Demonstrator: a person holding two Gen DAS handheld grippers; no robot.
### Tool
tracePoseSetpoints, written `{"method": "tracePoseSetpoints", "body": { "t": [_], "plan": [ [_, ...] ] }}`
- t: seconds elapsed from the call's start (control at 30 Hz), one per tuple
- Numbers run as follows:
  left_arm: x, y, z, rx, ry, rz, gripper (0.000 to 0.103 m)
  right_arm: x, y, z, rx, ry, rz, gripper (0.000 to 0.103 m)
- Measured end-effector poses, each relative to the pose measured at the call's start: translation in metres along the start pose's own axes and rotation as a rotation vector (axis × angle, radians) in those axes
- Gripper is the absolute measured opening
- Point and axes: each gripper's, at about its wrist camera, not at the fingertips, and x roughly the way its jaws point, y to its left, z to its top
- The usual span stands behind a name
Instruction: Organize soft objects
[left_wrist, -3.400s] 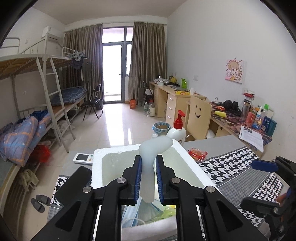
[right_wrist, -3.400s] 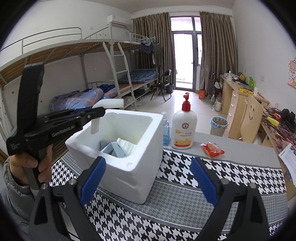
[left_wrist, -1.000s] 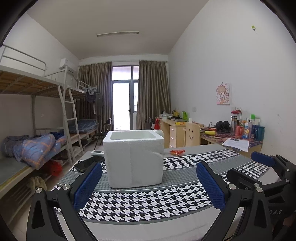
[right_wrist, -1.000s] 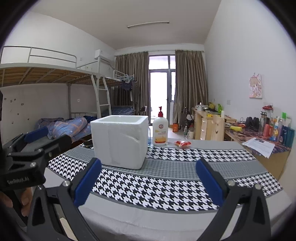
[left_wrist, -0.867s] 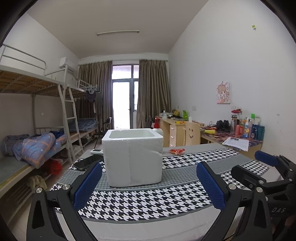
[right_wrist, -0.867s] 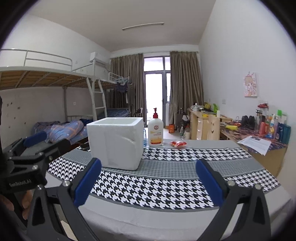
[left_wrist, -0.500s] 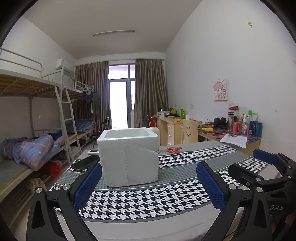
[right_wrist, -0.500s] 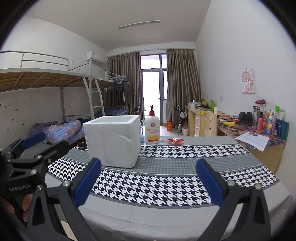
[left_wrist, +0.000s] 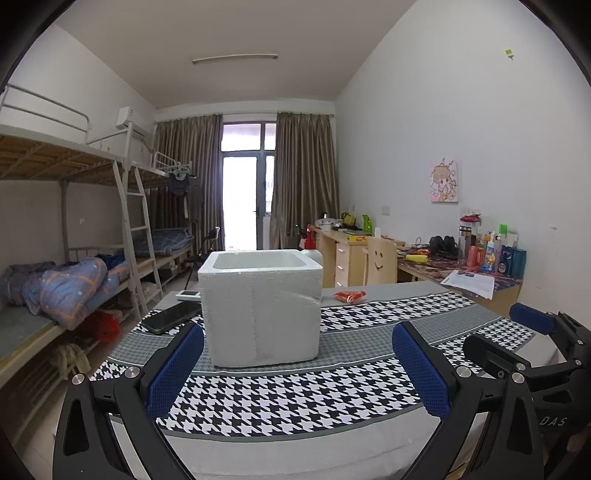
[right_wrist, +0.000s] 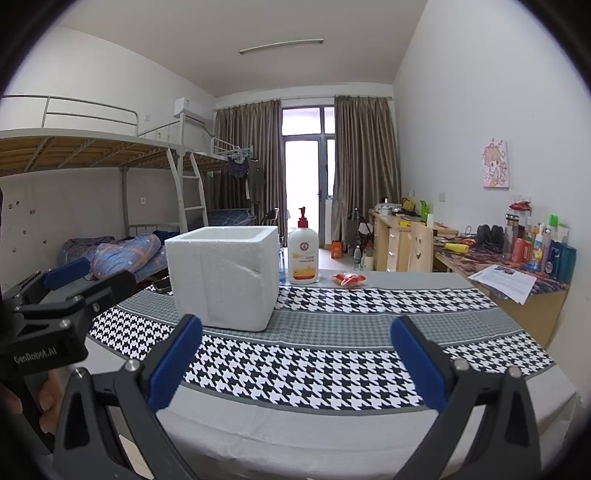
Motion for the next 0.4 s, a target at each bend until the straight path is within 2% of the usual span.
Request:
{"method": "tracePoseSetpoints", "body": {
  "t": [0.4],
  "plan": [
    [0.0022, 0.0027, 0.0015, -0.019, 0.005, 0.010, 0.102, 0.0014, 0.0022, 0.0004, -0.009, 0.010, -0.010, 0.103]
  ]
}}
